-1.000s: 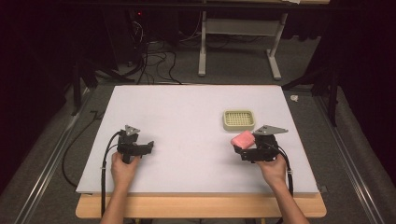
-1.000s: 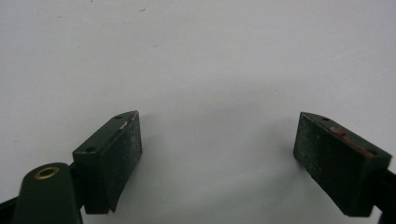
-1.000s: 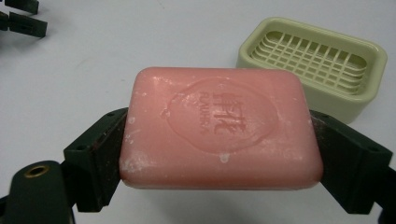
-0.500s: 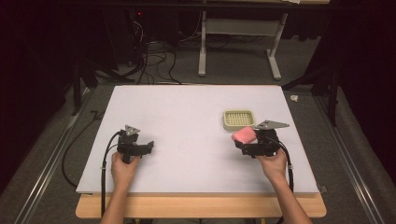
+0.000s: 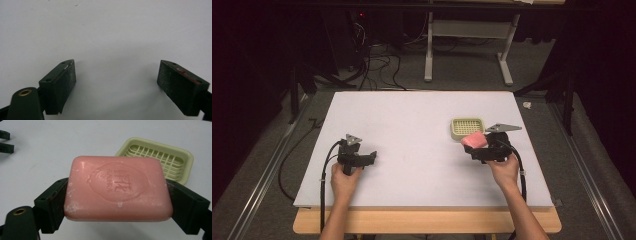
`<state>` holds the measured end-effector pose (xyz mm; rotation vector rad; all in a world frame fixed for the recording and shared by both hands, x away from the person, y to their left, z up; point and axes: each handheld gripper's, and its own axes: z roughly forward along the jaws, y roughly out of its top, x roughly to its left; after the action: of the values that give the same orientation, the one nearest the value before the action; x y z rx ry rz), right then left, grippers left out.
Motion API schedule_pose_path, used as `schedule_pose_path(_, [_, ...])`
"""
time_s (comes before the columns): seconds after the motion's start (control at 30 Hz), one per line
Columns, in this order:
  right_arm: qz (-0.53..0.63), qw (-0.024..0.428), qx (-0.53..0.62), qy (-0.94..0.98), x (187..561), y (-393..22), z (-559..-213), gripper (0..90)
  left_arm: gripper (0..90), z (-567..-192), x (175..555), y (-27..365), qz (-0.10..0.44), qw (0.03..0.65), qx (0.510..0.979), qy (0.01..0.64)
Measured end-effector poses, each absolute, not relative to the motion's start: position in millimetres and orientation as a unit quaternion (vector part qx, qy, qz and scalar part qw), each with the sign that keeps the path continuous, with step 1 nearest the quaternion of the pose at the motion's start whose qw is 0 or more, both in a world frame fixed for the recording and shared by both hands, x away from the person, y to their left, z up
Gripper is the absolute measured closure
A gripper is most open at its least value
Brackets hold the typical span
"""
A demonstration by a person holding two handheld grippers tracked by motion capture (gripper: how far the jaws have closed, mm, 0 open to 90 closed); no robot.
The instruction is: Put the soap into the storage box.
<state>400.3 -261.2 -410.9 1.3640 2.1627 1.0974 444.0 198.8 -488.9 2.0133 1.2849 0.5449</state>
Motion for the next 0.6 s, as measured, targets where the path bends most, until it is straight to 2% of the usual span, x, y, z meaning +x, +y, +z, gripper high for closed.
schedule_pose_path(0.6, [0.379,0.178,0.500,0.758,417,-265,-411,13.9,15.7,-489,444,199,0.209,0.339,0.773,0.493])
